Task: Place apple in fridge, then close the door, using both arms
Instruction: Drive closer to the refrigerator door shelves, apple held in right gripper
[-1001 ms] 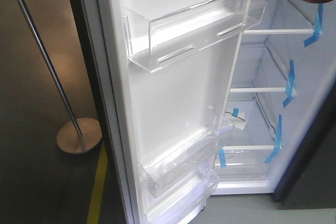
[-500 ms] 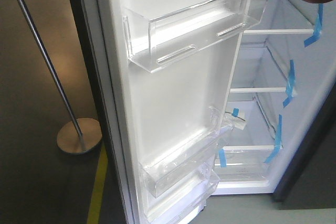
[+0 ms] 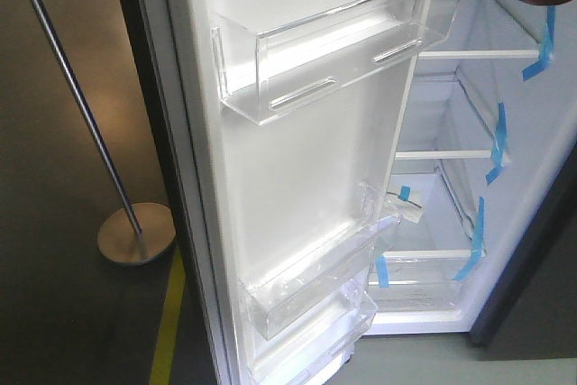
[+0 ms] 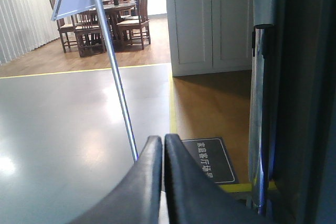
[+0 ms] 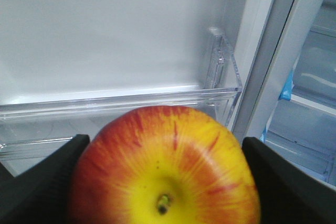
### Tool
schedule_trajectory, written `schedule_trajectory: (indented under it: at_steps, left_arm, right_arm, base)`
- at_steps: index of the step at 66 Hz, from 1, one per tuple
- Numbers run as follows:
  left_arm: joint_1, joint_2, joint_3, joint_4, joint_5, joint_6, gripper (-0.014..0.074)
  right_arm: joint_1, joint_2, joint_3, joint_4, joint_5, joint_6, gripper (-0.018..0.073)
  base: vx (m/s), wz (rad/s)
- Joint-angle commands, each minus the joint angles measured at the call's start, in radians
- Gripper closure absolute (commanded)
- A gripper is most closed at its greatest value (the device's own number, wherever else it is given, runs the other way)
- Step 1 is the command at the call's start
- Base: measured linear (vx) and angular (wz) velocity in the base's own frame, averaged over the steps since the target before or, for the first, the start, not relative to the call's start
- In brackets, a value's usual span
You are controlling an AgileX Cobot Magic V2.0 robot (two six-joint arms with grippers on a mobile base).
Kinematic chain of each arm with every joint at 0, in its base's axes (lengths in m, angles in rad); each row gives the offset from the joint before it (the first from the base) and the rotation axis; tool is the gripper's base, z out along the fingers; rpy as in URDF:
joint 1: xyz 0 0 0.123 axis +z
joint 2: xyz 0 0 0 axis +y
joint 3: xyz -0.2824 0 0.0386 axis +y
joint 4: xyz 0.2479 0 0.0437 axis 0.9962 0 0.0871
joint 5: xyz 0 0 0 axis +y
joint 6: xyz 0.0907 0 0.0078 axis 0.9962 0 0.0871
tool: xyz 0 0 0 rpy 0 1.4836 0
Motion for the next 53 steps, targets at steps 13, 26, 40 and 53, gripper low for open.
schedule_trajectory:
  at_steps: [13,26,40,53]
  left_arm:
    - [-0.007,-0.016,-0.023,-0.006,-0.072,-0.005,0.0603]
    - [-0.007,-0.016,-0.023,-0.006,-0.072,-0.005,0.0603]
    - [-0.007,-0.016,-0.023,-0.006,-0.072,-0.005,0.0603]
    - [-0.007,-0.016,-0.023,-0.006,-0.072,-0.005,0.0603]
  right_arm:
    - [-0.003,-0.026,-0.033,0.042,-0.061,-0.008,0.0445]
    - [-0.003,-0.026,-0.033,0.042,-0.061,-0.008,0.0445]
    - [-0.003,-0.026,-0.033,0.042,-0.065,-0.008,0.0445]
    - [-0.003,-0.022,-0.033,0.126,-0.116,-0.026,0.0445]
  base:
    - [0.00,0.00]
    - [0.00,0.00]
    - [0.00,0.00]
    - [0.00,0.00]
